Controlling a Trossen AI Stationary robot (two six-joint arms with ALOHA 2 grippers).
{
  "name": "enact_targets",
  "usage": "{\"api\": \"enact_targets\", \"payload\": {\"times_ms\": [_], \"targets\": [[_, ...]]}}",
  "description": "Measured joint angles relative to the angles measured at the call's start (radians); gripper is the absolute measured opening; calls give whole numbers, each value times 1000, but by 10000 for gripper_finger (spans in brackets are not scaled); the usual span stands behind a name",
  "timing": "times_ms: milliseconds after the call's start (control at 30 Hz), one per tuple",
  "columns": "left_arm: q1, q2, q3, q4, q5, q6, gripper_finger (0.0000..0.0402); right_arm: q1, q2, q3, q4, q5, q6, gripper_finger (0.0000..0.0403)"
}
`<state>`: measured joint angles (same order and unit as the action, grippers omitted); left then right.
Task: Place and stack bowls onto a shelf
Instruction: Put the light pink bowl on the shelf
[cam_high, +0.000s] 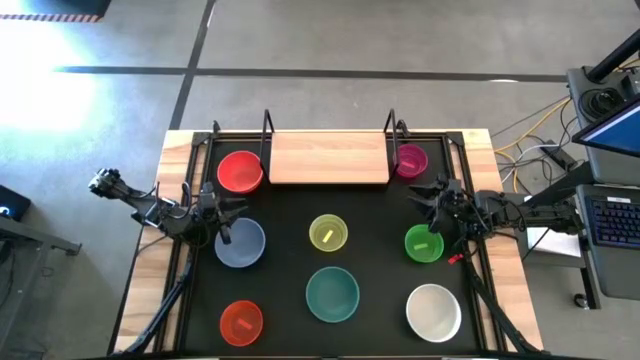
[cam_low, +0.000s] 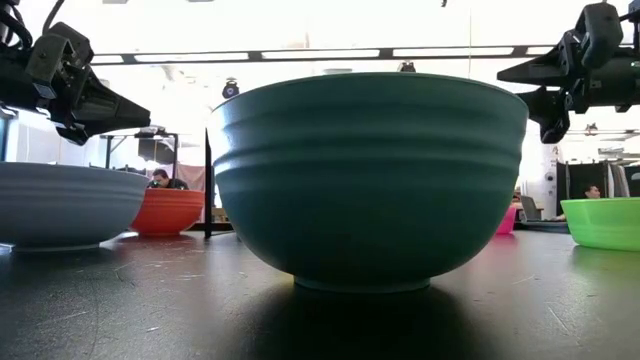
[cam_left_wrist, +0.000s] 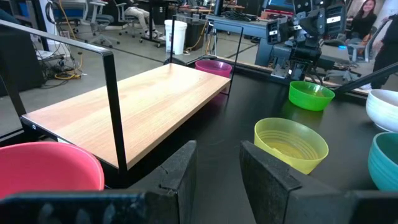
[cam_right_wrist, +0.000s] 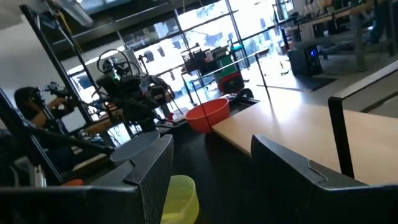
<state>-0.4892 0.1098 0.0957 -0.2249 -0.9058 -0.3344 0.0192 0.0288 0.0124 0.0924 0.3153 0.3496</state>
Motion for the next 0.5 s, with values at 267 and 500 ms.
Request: {"api": "enact_targets", "payload": {"times_ms": [267, 500], "targets": [[0, 0, 0, 0, 0, 0, 104, 0, 8, 22, 2, 109, 60, 206], [0, 0, 0, 0, 0, 0, 104, 0, 57, 140, -240, 308, 117, 206]]}}
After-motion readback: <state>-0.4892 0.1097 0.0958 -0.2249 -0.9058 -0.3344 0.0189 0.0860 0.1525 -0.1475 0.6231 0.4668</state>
